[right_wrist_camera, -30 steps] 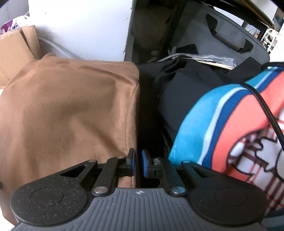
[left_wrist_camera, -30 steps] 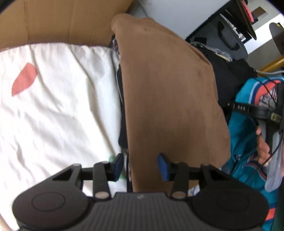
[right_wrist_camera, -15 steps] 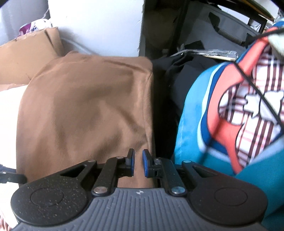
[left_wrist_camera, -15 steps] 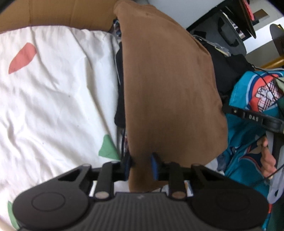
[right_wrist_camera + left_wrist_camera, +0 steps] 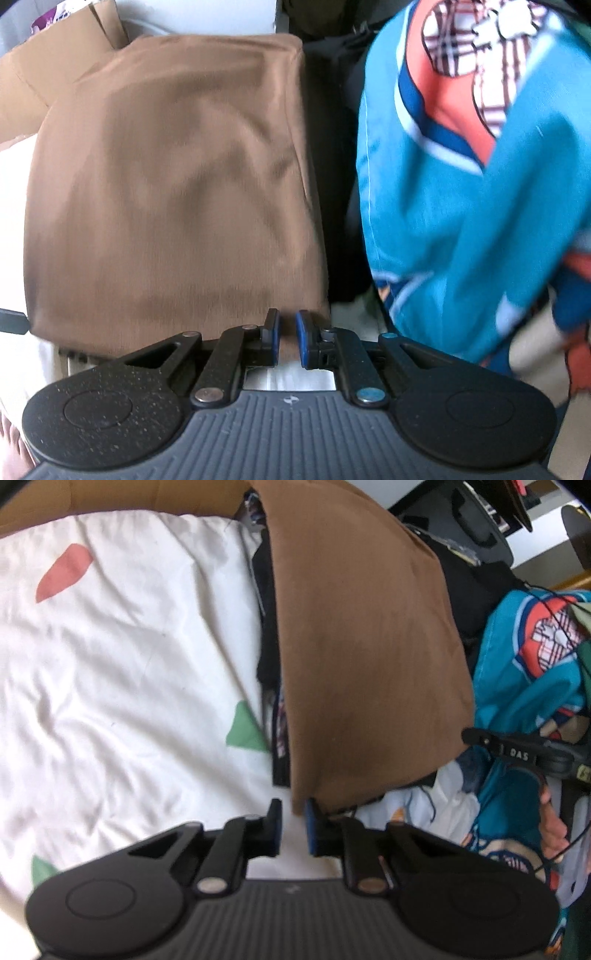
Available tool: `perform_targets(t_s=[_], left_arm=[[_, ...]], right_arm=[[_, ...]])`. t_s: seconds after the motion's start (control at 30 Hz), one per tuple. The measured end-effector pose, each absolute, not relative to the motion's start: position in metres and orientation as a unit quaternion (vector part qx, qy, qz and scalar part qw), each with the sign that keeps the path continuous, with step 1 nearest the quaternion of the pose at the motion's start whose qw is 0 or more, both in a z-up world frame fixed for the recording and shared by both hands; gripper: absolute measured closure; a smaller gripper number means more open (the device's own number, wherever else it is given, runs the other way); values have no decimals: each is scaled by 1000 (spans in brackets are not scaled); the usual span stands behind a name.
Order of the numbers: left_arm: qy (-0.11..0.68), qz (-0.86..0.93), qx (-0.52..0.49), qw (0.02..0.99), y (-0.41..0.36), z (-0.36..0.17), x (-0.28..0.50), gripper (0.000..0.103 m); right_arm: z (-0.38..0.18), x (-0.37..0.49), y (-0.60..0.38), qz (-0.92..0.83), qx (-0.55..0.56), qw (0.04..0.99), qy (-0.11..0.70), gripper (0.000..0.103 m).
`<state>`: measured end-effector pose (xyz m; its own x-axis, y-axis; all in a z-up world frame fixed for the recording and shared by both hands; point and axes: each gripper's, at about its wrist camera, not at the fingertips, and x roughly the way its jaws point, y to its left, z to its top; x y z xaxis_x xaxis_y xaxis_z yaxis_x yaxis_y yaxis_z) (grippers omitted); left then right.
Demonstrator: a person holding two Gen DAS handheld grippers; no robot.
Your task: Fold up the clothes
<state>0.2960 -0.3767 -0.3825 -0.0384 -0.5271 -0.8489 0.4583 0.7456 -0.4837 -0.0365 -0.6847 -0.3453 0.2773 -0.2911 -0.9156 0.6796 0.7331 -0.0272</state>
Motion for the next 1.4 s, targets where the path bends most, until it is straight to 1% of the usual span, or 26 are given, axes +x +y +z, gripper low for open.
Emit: perform_targets(t_s=[0.03,0.07,0.1,0.13,0.17,0.2,0.33,0.37,0.57,0.77,0.9,1.23,1.4], left_arm=[[628,-352,-27,693,-374,-380,295,83],[629,-349,-27,694,-372,-377,295,71],[629,-346,-27,695,-370,-371,295,57],[628,-343,-28,699,-365,-364,294,49],[626,-339,-29,702,-360,-357,294,36],[623,-336,-28,706,-358,-349,293,29],[619,-319,-3,718,-351,-322,290,23],[619,-315,-2,720,-349,-316,289,19],[608,-302,6,735,-342,-279,278,6],[594,-283,-2,753,-338,-242,277,3],[584,-276,18,763,-336,-217,270,3],[568,-279,13,775,-316,-157,253,3],[560,-274,3,782,-303,-130,244,3]], right_arm=[[-345,-39,-682,-314,194,774,515,87],[-344,-42,-680,-316,199,771,516,85],[-343,-45,-678,-317,204,768,518,79],[-343,-48,-676,-319,209,765,519,73],[-337,-50,-674,-320,220,765,515,61],[-330,-53,-672,-319,231,767,507,49],[-304,-57,-660,-312,250,776,488,34],[-299,-59,-657,-312,259,775,485,26],[-270,-63,-645,-307,299,776,463,16],[-242,-59,-625,-313,313,776,450,15],[-223,-67,-612,-319,321,773,446,15],[-181,-93,-596,-328,329,767,443,15],[-167,-103,-591,-339,317,764,449,12]])
